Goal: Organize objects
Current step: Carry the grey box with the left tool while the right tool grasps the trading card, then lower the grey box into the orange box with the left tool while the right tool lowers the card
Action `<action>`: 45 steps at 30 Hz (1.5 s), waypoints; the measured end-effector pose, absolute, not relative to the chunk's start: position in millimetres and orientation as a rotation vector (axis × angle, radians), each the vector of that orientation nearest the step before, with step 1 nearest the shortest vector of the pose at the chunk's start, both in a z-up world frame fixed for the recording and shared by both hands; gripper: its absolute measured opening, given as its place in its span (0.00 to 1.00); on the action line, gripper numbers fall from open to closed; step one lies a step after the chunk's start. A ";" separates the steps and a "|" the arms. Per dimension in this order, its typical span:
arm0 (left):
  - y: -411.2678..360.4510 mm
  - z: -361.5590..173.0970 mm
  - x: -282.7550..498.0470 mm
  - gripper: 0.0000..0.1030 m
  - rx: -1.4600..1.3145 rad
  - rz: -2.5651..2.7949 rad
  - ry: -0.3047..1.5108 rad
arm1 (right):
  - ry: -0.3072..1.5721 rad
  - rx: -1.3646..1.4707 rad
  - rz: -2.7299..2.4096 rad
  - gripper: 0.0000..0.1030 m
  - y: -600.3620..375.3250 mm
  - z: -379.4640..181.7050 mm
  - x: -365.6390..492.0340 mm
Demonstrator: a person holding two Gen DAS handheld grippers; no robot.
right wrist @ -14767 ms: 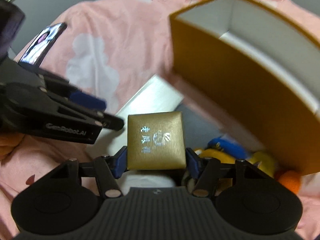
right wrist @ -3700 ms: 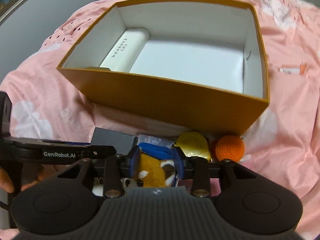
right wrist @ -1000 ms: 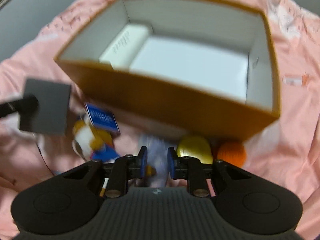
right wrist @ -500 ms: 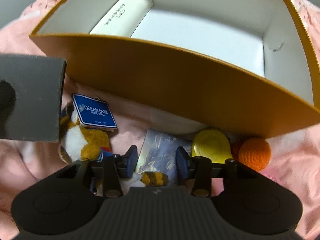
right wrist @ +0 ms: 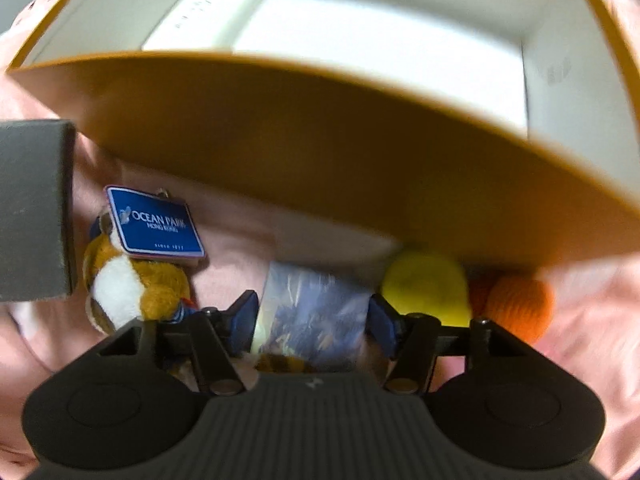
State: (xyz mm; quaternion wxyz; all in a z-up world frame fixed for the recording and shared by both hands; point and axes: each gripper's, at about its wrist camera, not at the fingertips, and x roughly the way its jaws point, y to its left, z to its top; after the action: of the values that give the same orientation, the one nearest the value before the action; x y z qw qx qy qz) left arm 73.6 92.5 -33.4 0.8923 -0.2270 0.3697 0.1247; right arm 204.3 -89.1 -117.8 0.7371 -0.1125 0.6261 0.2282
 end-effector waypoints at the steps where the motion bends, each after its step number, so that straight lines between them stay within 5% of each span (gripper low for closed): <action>1: 92.5 -32.9 73.3 0.42 -0.472 0.256 0.766 | 1.387 -0.203 0.499 0.59 -95.2 -118.2 206.2; 28: 97.6 32.1 69.9 0.42 -0.447 0.203 0.611 | 0.827 -0.217 0.709 0.58 -122.8 53.1 172.2; 35: 103.8 49.2 126.4 0.42 -0.413 0.119 0.645 | 0.853 -0.136 0.691 0.58 -116.6 55.1 218.3; 45: 92.3 -13.9 247.2 0.42 -0.304 0.050 0.897 | 1.100 -0.035 0.574 0.58 -117.6 -14.2 301.8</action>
State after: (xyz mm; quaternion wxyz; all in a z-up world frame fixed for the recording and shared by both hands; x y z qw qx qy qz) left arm 247.2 92.3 -13.9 0.8896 -0.1465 0.4319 0.0242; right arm 301.8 -117.6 -14.2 0.8136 -0.0166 0.5152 0.2690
